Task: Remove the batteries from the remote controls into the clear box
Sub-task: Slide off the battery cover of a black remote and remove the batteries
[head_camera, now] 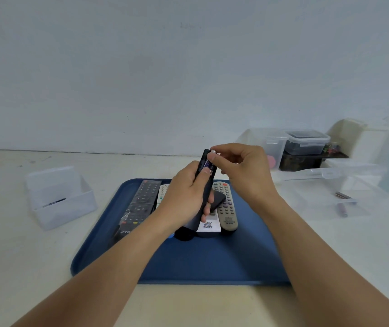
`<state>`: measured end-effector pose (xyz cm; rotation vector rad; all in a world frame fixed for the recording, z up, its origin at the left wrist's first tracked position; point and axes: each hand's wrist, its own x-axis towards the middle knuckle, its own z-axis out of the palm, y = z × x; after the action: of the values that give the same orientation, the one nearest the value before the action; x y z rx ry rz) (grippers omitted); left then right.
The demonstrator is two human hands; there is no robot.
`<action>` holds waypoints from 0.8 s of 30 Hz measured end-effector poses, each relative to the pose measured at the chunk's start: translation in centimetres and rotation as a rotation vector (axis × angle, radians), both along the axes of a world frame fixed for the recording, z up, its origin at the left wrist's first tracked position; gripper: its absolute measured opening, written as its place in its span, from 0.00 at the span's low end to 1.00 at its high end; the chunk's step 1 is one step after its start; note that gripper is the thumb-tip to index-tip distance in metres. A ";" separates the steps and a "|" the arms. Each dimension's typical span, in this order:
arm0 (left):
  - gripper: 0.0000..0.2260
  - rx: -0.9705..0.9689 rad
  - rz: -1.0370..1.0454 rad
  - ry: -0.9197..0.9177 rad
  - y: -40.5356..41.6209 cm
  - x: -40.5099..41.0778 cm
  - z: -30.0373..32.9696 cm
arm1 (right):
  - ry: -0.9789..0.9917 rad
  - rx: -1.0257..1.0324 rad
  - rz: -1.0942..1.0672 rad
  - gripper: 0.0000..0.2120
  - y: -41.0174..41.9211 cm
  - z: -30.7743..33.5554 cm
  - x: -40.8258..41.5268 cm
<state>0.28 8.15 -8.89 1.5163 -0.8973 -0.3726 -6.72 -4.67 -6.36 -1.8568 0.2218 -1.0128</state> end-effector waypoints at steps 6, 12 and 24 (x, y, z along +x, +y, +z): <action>0.11 -0.023 -0.026 0.093 0.1 0.3 0.2 | -0.076 0.191 0.066 0.02 0.3 0.5 0.0; 0.16 -0.040 -0.127 0.305 0.4 0.9 0.7 | 0.006 0.766 0.129 0.10 -1.4 1.3 -0.2; 0.27 -0.294 -0.228 0.868 3.1 4.4 2.5 | 0.294 0.360 0.175 0.18 -1.8 0.7 -0.8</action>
<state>4.73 11.25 -6.36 0.8366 -0.3942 -0.9313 -7.54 -6.51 -5.69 -1.6525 0.3826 -0.5357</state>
